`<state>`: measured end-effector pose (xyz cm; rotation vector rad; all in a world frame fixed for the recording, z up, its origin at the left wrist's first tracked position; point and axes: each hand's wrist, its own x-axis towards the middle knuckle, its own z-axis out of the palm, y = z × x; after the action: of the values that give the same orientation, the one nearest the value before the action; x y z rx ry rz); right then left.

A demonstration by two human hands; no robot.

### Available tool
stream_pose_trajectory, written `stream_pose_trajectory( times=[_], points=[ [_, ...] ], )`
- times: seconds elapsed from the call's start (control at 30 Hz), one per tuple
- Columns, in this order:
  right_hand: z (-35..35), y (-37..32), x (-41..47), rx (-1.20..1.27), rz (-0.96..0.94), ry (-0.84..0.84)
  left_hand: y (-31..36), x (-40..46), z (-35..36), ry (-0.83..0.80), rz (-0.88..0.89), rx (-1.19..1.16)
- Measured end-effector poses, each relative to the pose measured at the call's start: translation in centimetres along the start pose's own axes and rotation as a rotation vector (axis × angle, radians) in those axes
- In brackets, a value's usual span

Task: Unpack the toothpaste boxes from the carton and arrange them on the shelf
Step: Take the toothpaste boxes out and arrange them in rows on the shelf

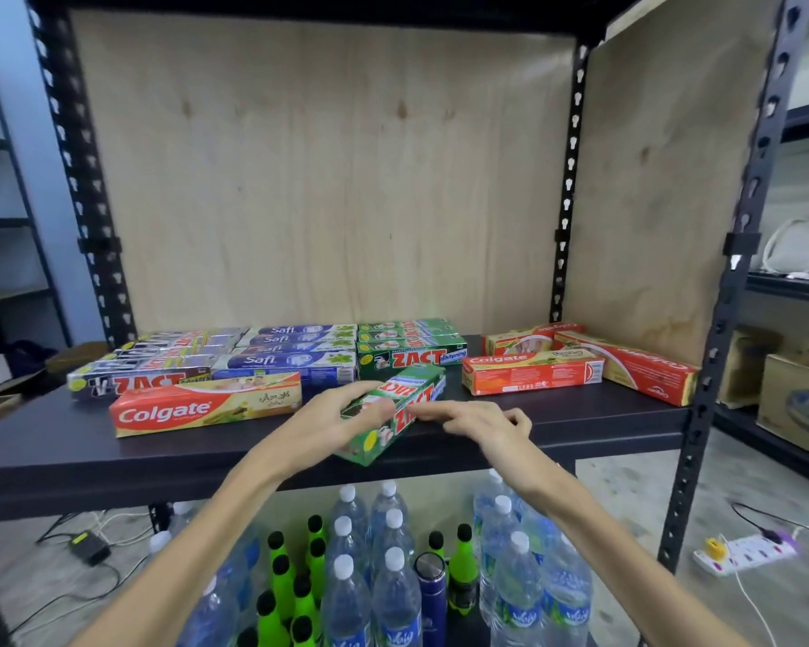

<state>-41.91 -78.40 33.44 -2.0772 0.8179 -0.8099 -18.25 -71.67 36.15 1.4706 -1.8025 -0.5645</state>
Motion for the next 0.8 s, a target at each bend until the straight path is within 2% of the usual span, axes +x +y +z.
stream_pose_trajectory(
  times=[0.07,0.17,0.27,0.33,0.43,0.53,0.6,0.7,0.8],
  points=[
    [0.5,-0.6,0.4,-0.175,-0.065,-0.028,0.2,0.1,-0.6,-0.037,-0.034,-0.011],
    [0.1,-0.3,1.0,-0.282,-0.110,-0.036,0.4,0.3,-1.1,-0.060,-0.107,0.059],
    [-0.9,0.1,1.7,-0.403,-0.229,0.171,0.1,0.6,-1.5,-0.045,-0.143,0.129],
    [-2.2,-0.1,3.0,-0.558,-0.279,0.251,0.3,0.5,-2.1,0.007,-0.098,0.284],
    [-4.1,-0.6,5.8,-0.755,-0.191,0.156,0.2,0.3,-3.2,0.115,-0.014,0.529],
    [-4.6,-1.4,7.6,-0.757,-0.053,-0.029,-0.6,-0.3,-3.9,0.212,-0.002,0.718],
    [-4.6,-1.2,8.6,-0.782,-0.097,-0.071,-1.2,-0.3,-4.1,0.233,-0.015,0.767],
    [-5.4,-0.5,9.5,-0.717,-0.194,-0.012,-1.8,0.6,-4.5,0.281,-0.027,0.771],
    [-6.8,-0.7,10.7,-0.481,-0.239,0.130,-1.2,2.6,-4.8,0.408,-0.003,0.593]
  ],
)
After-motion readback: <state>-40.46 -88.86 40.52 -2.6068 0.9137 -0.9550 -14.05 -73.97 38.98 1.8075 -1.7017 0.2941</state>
